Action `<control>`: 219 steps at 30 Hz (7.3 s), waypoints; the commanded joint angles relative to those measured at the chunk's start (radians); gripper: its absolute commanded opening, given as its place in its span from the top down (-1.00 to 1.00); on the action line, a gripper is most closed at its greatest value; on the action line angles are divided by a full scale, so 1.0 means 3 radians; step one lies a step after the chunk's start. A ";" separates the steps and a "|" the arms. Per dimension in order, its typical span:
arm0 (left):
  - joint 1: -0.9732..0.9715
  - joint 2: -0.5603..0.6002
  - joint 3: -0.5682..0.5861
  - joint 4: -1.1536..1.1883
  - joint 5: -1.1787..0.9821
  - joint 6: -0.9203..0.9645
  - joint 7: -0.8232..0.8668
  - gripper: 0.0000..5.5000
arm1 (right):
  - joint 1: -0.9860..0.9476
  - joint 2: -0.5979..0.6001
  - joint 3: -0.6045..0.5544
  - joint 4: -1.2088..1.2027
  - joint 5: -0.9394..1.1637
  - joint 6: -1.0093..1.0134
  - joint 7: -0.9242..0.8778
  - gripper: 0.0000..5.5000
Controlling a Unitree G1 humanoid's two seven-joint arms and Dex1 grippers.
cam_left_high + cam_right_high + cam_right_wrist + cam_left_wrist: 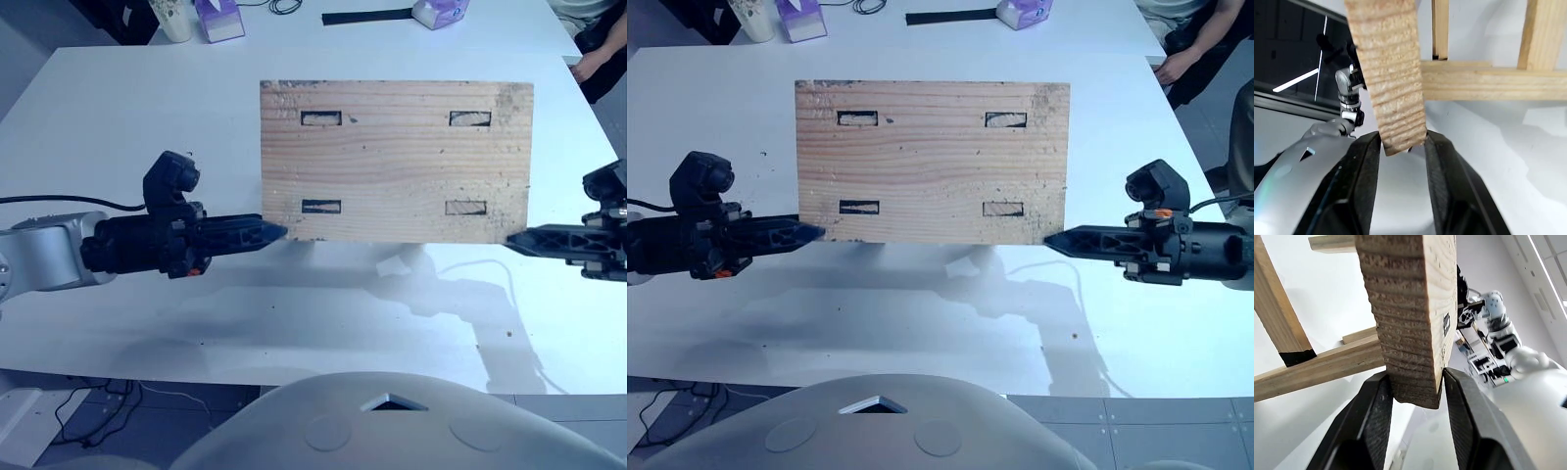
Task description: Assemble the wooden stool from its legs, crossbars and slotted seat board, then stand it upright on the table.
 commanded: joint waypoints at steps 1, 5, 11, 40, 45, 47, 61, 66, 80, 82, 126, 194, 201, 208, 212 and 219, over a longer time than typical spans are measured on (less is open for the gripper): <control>-0.0675 -0.0440 -0.0361 0.0706 0.0038 -0.0019 0.1833 0.45 | -0.1044 0.0757 0.0329 0.0398 0.0195 0.0159 -0.1067 0.48; -0.1001 -0.0659 -0.0331 0.0958 0.0038 0.0126 0.2059 0.45 | -0.1183 0.0936 0.0267 0.0482 0.0195 0.0228 -0.1327 0.48; -0.1088 -0.0532 -0.0210 0.0968 0.0038 0.0473 0.1778 0.44 | -0.1287 0.0850 0.0192 0.0537 0.0195 0.0455 -0.1145 0.48; -0.0454 0.0240 0.0021 0.0678 0.0038 0.0671 0.0334 0.45 | -0.1018 -0.1024 0.1007 -0.0107 0.0195 0.0373 0.1129 0.48; 0.0380 -0.0115 0.0174 -0.0520 0.0039 -0.0039 0.1141 0.45 | -0.0310 0.0122 0.0023 -0.0797 0.0195 -0.0577 -0.0331 0.48; 0.0686 -0.0241 0.0149 -0.1123 0.0279 -0.0124 0.1453 0.45 | 0.0011 0.0629 -0.0261 -0.1254 0.0195 -0.1095 -0.1126 0.48; 0.1977 -0.0861 -0.1165 -0.1390 0.4941 -0.2070 0.1165 -0.21 | 0.0442 0.1155 -0.0385 -0.1508 0.0193 -0.1385 -0.2338 -0.09; 0.1756 -0.1432 -0.1585 -0.1191 0.5428 -0.2403 0.1173 -0.21 | 0.0084 0.1143 -0.0151 -0.1313 0.0194 -0.1166 -0.2275 -0.09; 0.1733 -0.2510 -0.1823 -0.0861 0.6311 -0.2620 0.1390 -0.21 | -0.0809 0.1126 0.0244 -0.0723 0.0194 -0.0442 -0.2111 -0.09; 0.1719 -0.2593 -0.1817 -0.0825 0.6389 -0.2624 0.1394 -0.21 | -0.0867 0.1142 0.0280 -0.0686 0.0193 -0.0405 -0.2124 -0.09; -0.0312 -0.3570 0.0621 -0.0941 0.2132 -0.0597 0.2670 0.52 | -0.0156 0.1587 0.0157 -0.1369 0.0087 -0.1130 -0.2963 -0.10; 0.1076 -0.0870 0.0365 -0.0323 0.0453 -0.0187 0.0300 -0.77 | 0.0195 0.2035 0.0068 -0.1724 -0.0345 -0.1447 -0.3090 -0.10; 0.0642 -0.1346 -0.0155 -0.0174 0.0042 -0.0566 0.1097 -0.77 | 0.0081 0.2075 0.0129 -0.1686 -0.0376 -0.1426 -0.3089 -0.10; 0.0008 -0.1969 -0.0550 0.0172 0.0153 -0.0993 0.2034 -0.77 | -0.0018 0.2130 0.0191 -0.1628 -0.0420 -0.1425 -0.3099 -0.10; 0.0171 -0.1886 -0.0434 -0.0044 0.0111 -0.0875 0.2063 -0.77 | -0.0101 0.2130 0.0198 -0.1561 -0.0413 -0.1391 -0.3079 -0.10; 0.0671 -0.1783 0.0052 -0.0482 0.0038 -0.0662 0.1510 -0.77 | -0.0020 0.2117 0.0095 -0.1561 -0.0393 -0.1394 -0.3058 -0.10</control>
